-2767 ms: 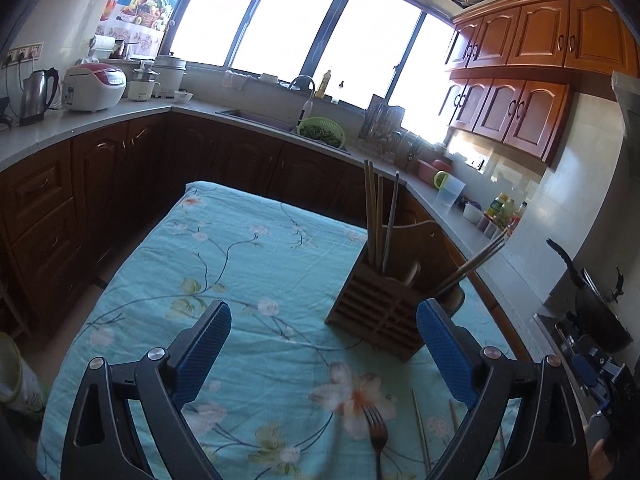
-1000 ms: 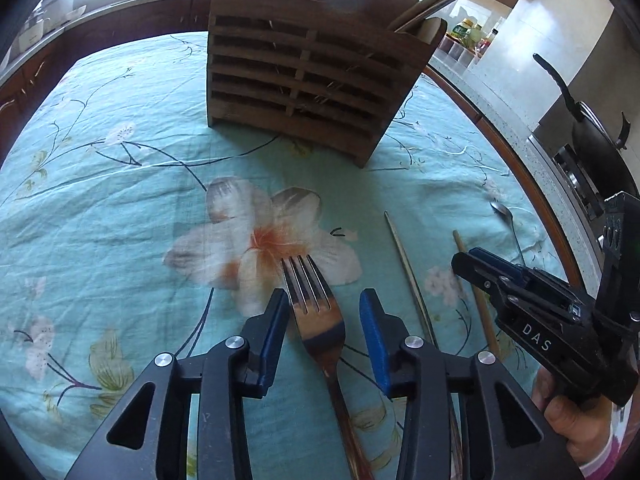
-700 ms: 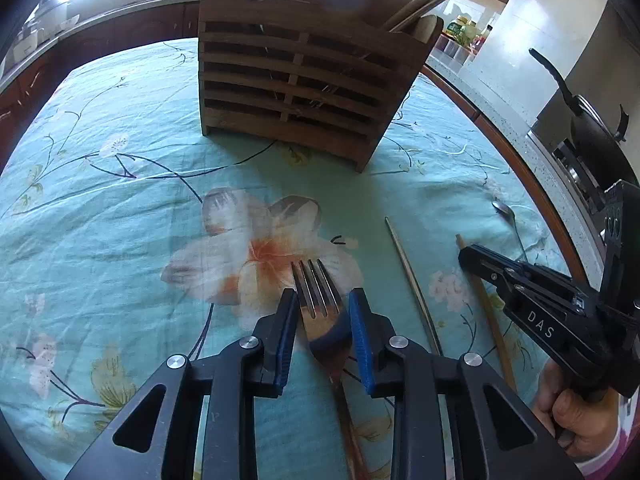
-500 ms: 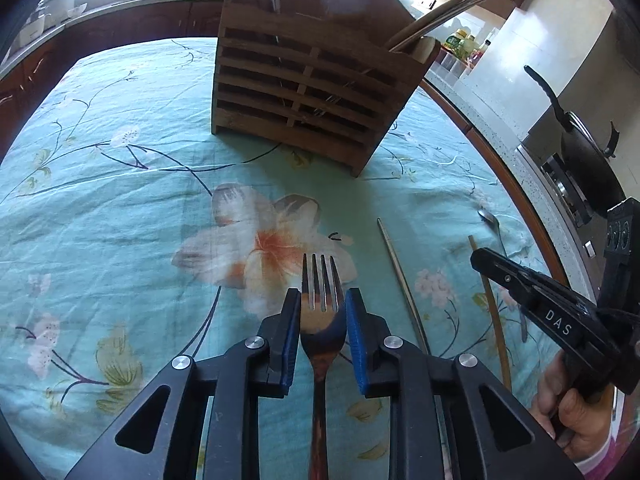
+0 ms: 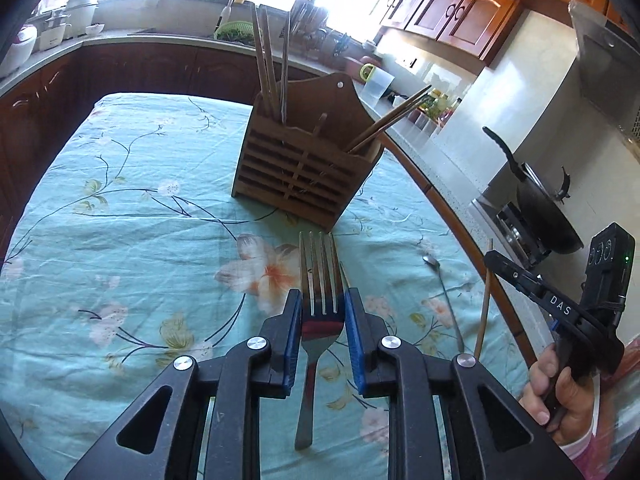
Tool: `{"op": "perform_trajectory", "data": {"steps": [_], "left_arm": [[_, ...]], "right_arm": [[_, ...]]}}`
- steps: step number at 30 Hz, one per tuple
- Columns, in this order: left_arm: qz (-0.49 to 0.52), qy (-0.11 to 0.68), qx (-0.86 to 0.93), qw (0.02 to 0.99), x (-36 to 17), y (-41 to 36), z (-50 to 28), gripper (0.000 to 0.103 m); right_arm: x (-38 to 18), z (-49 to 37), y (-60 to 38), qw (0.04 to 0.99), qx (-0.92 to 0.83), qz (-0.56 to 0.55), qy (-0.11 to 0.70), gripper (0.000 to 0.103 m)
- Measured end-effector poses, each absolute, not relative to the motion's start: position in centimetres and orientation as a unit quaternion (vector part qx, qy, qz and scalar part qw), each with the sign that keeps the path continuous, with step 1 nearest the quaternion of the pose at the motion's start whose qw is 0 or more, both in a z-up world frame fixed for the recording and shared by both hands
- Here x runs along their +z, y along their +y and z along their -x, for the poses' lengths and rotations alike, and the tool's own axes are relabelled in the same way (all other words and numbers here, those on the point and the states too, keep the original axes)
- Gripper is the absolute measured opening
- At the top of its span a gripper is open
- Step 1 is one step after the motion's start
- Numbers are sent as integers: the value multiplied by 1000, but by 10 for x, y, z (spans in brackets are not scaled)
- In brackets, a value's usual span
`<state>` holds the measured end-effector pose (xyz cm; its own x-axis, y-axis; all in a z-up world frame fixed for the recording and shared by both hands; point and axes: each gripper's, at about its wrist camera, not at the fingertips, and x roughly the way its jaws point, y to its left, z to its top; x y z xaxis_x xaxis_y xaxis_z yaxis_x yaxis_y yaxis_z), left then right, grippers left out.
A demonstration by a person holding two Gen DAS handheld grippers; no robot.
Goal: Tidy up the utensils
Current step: 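Close the left tool on the metal fork handle while the right tool grasps the wooden chopstick, then lift the fork and chopstick and insert both into the wooden caddy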
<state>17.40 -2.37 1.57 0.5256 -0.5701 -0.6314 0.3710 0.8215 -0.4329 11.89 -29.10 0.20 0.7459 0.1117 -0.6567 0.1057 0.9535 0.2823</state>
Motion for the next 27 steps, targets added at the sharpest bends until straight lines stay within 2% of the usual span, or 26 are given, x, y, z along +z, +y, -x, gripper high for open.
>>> {"op": "perform_trajectory", "data": {"steps": [2, 4, 17, 27], "left_arm": [[127, 393, -276, 868, 25, -17, -165, 16], [133, 384, -282, 869, 33, -9, -158, 1], [148, 336, -291, 883, 68, 10, -151, 1], [156, 291, -291, 898, 95, 21, -155, 1]], "right_arm": [[11, -116, -289, 926, 5, -152, 345, 5], [20, -114, -288, 930, 8, -152, 334, 5], [64, -116, -287, 949, 21, -150, 277, 5], [76, -124, -286, 954, 24, -152, 259, 5]]}}
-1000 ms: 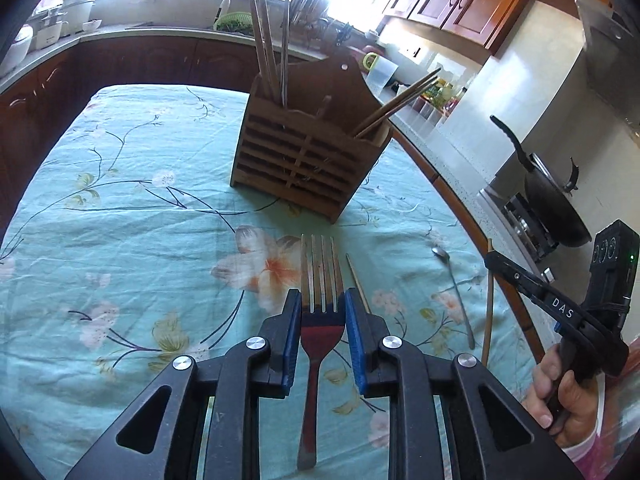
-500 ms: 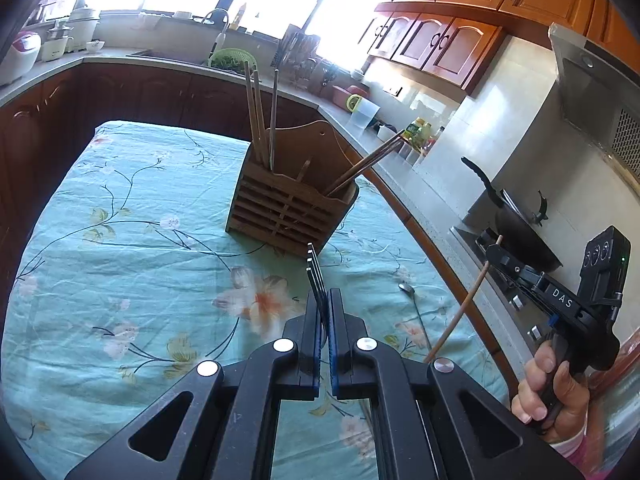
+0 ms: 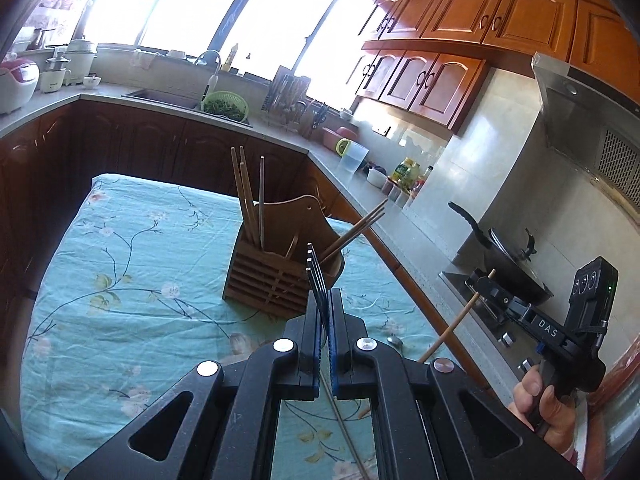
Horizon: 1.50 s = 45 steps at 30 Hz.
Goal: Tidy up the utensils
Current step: 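Lift the fork and chopstick and insert both into the wooden caddy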
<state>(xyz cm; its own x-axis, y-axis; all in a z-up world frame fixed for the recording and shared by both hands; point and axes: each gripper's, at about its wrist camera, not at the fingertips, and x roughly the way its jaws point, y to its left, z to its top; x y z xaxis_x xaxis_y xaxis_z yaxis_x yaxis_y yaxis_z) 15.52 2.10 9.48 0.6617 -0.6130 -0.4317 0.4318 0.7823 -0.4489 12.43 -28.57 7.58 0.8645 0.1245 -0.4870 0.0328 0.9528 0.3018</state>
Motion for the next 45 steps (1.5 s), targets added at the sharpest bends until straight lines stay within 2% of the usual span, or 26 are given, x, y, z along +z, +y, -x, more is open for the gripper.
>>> {"op": "perform_trajectory", "data": {"steps": [17, 30, 37, 45], "left_arm": [[171, 272, -284, 903, 104, 19, -190, 1], [203, 217, -278, 913, 123, -5, -273, 1], [214, 206, -270, 916, 92, -28, -319, 1], [205, 246, -251, 914, 34, -54, -354, 1]], "right_arm": [[93, -146, -293, 960, 24, -157, 232, 5], [132, -208, -292, 975, 15, -149, 167, 5], [122, -243, -299, 975, 5, -167, 147, 5], [75, -266, -300, 970, -5, -174, 173, 5]]}}
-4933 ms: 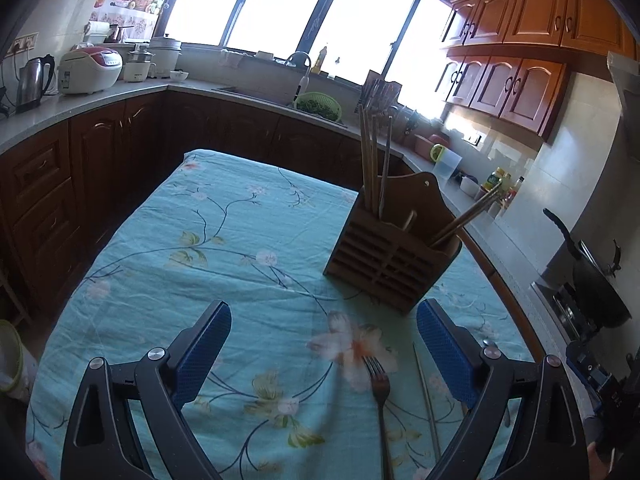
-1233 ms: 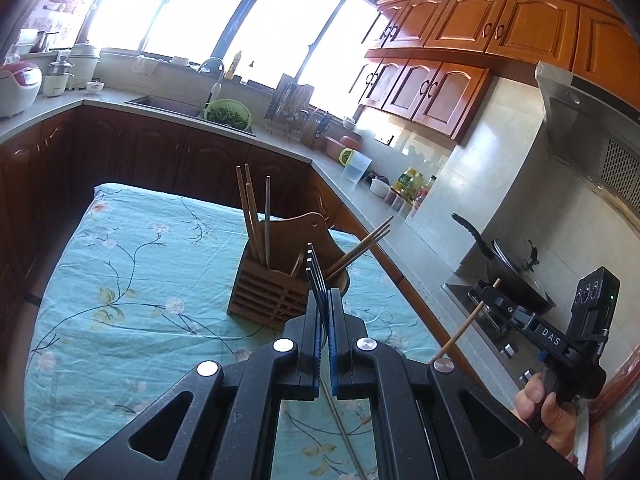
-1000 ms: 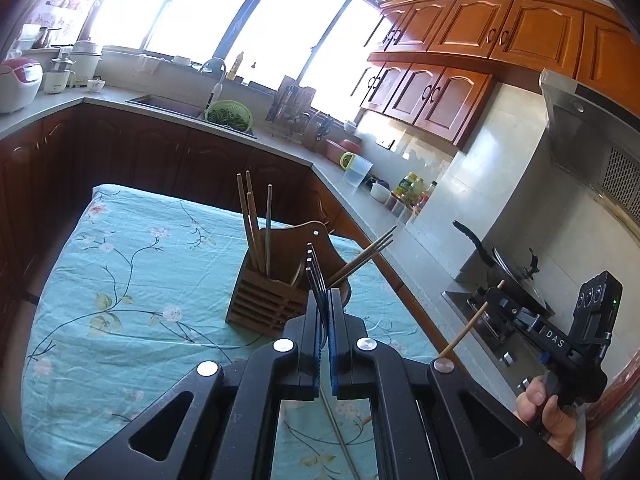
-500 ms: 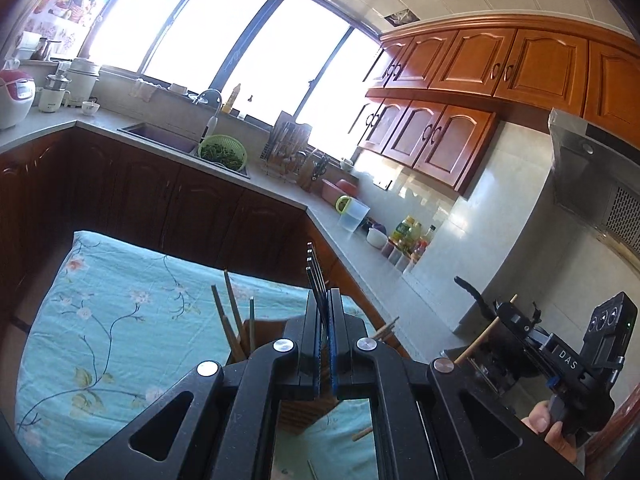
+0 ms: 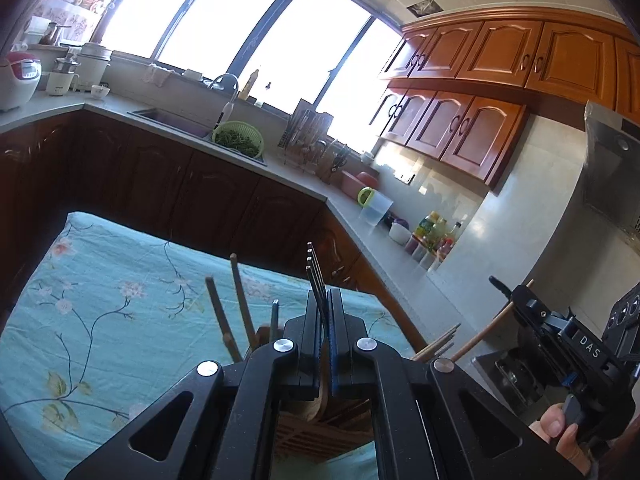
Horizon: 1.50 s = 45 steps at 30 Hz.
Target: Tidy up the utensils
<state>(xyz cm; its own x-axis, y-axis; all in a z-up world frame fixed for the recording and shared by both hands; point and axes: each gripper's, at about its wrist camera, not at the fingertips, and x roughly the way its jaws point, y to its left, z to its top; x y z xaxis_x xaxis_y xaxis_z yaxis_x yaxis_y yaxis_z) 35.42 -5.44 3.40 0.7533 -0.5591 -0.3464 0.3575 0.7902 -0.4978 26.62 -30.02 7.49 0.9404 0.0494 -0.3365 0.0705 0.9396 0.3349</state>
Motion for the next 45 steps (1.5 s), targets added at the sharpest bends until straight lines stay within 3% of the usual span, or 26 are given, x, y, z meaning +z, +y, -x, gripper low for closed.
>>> {"op": "perform_trajectory", "data": {"steps": [8, 22, 26, 28, 30, 32, 34, 36, 37, 38, 45], "left_arm": [[203, 294, -242, 902, -6, -71, -381, 3], [191, 315, -242, 898, 1, -69, -396, 5], [194, 322, -243, 894, 4, -61, -388, 11], [204, 311, -249, 894, 8, -51, -373, 21], [210, 298, -253, 896, 12, -45, -357, 34], [211, 285, -252, 901, 16, -38, -341, 39], [214, 276, -245, 904, 17, -31, -322, 50], [222, 270, -232, 908, 16, -21, -304, 70], [227, 267, -223, 910, 14, -16, -295, 75], [230, 265, -214, 912, 13, -10, -286, 80], [235, 269, -170, 919, -6, 14, -227, 83]], "right_arm": [[24, -278, -293, 953, 3, -176, 247, 6], [26, -278, -298, 950, 5, -182, 255, 7], [30, -273, -298, 951, 19, -183, 247, 14], [37, -264, -300, 954, 24, -189, 233, 38], [45, -251, -303, 957, 24, -199, 211, 55], [53, -237, -308, 959, 20, -205, 193, 59], [60, -224, -313, 960, 23, -214, 177, 74], [64, -209, -316, 962, 24, -219, 165, 89], [65, -202, -316, 962, 26, -219, 162, 94], [64, -195, -316, 962, 27, -220, 162, 95], [34, -152, -306, 954, 28, -222, 198, 99]]}}
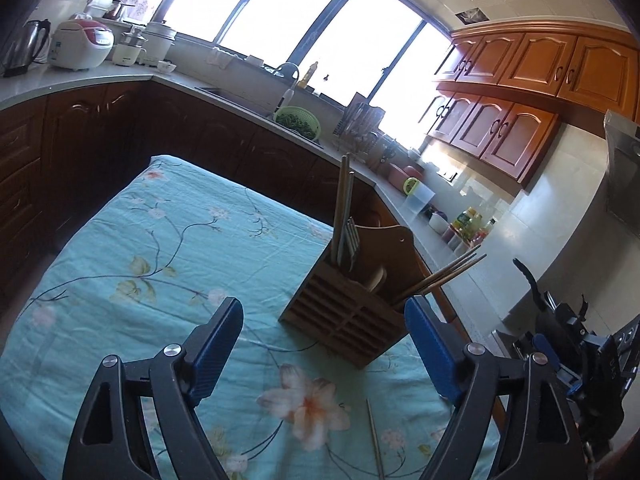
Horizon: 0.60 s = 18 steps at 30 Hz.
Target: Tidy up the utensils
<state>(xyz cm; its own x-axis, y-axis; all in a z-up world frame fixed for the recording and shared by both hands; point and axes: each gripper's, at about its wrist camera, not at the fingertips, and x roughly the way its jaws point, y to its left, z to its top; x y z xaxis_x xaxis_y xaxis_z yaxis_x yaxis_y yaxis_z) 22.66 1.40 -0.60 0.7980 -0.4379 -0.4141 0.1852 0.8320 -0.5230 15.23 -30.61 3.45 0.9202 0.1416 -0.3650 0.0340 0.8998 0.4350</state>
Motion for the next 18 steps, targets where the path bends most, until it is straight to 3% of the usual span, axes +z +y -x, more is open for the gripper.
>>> {"op": "perform_trajectory", "data": {"steps": [12, 18], "left_arm": [[224, 272, -148, 924, -8, 42, -150, 83], [215, 262, -151, 929, 4, 52, -122, 83]], "right_arm": [[-14, -90, -286, 944, 26, -210, 255, 99], [-1, -72, -278, 948, 37, -185, 256, 99]]}}
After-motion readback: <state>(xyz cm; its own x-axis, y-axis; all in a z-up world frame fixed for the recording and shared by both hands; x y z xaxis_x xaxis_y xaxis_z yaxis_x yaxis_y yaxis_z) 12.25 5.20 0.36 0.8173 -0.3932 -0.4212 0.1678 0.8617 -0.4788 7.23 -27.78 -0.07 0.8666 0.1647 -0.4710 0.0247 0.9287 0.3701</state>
